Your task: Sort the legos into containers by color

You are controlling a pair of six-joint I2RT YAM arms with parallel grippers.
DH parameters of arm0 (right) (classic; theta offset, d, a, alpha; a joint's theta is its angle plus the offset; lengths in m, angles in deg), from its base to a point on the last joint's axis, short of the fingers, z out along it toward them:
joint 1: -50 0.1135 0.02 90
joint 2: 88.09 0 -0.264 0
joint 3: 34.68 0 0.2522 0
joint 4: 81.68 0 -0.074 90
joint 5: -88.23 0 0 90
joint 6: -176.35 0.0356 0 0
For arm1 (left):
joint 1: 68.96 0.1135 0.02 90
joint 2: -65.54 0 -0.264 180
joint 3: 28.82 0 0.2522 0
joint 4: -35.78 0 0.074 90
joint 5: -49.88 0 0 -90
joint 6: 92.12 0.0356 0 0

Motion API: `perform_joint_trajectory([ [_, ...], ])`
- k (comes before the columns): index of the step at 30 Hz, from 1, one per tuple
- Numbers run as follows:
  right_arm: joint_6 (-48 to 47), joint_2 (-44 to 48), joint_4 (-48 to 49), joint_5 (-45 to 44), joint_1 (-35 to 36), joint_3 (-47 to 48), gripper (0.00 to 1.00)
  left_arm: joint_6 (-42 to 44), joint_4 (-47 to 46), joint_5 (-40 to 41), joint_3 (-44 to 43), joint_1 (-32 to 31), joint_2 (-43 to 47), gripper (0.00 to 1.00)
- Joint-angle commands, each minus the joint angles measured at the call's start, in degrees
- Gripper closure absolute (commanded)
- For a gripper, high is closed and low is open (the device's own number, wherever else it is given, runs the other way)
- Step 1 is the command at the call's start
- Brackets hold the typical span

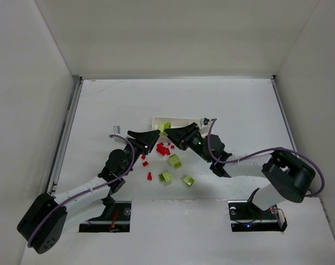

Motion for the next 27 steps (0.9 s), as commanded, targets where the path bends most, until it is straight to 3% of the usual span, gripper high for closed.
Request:
perform_joint_trajectory([
  [1, -1.15, 1.62, 1.65, -0.39, -0.37, -0.59, 0.7, 0.11, -3.11, -1.07, -1.78, 0.16, -0.55, 0.56],
  [9, -0.8, 1.62, 1.65, 0.4, -0.37, -0.42, 0.7, 0.11, -3.81, -1.34, -3.01, 0.6, -2.75, 0.57],
  [22, 0.26, 0.21, 2.88, 0.75, -0.19, -1.11, 0.7, 0.11, -6.89, -1.25, -3.19, 0.95, -5.74, 0.81],
  [27, 0.08, 4.07, 3.5, 0.66, -0.98, -5.06, 0.7, 0.37, -4.35, -2.3, -1.25, 6.04, -2.14, 0.83],
])
